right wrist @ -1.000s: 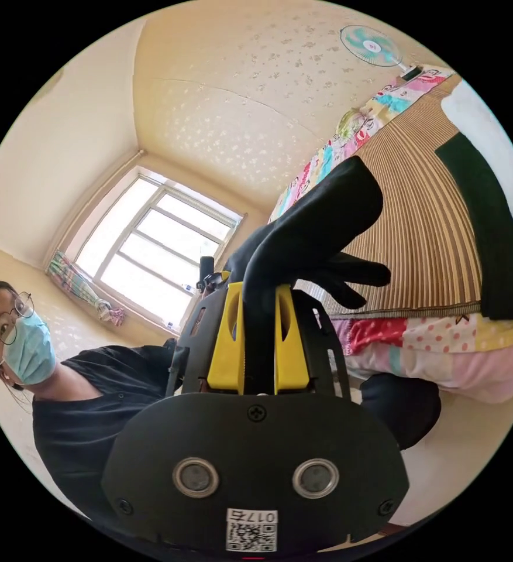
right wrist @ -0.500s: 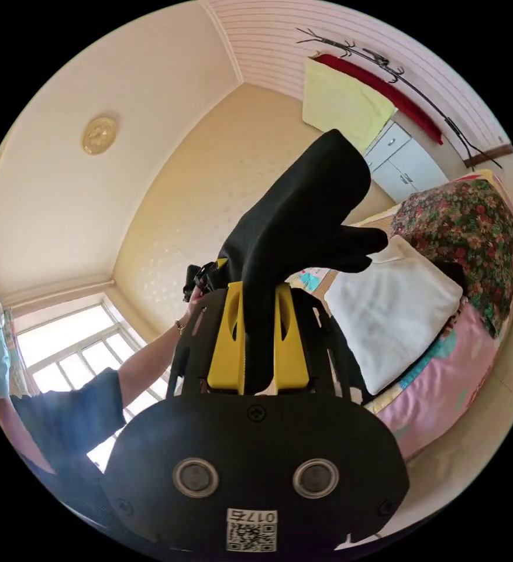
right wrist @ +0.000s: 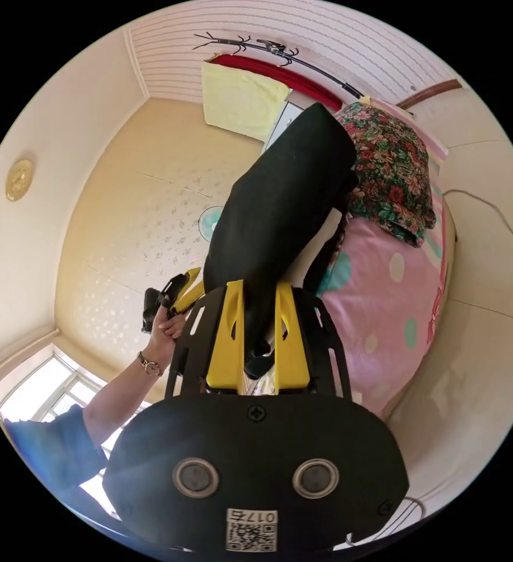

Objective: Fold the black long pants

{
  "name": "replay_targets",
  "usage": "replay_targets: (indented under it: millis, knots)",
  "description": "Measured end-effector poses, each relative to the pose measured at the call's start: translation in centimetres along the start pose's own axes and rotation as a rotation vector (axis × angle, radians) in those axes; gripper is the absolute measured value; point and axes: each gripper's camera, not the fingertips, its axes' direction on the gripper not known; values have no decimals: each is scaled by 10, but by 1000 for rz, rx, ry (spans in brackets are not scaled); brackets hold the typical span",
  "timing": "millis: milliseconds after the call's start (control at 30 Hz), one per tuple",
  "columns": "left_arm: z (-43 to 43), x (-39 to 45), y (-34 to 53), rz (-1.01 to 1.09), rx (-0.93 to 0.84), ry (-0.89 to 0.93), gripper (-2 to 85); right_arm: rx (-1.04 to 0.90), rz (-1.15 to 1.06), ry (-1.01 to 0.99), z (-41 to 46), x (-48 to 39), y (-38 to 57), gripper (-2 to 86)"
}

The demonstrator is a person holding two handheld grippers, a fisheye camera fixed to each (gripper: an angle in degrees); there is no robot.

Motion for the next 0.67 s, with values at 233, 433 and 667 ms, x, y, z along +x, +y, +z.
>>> replay_targets:
  millis: [233,433,667]
  knots:
    - [-101,67,215,265,9,-481,64,48,-320,233,-52,-72,69,31]
    - [-256,83,431,-140,335,-577,20,-229,-650,58,-32,-134,159,6]
    - [-492,67,648,-661,812,-527,34,-488,-741,-154,4,-186,251,2]
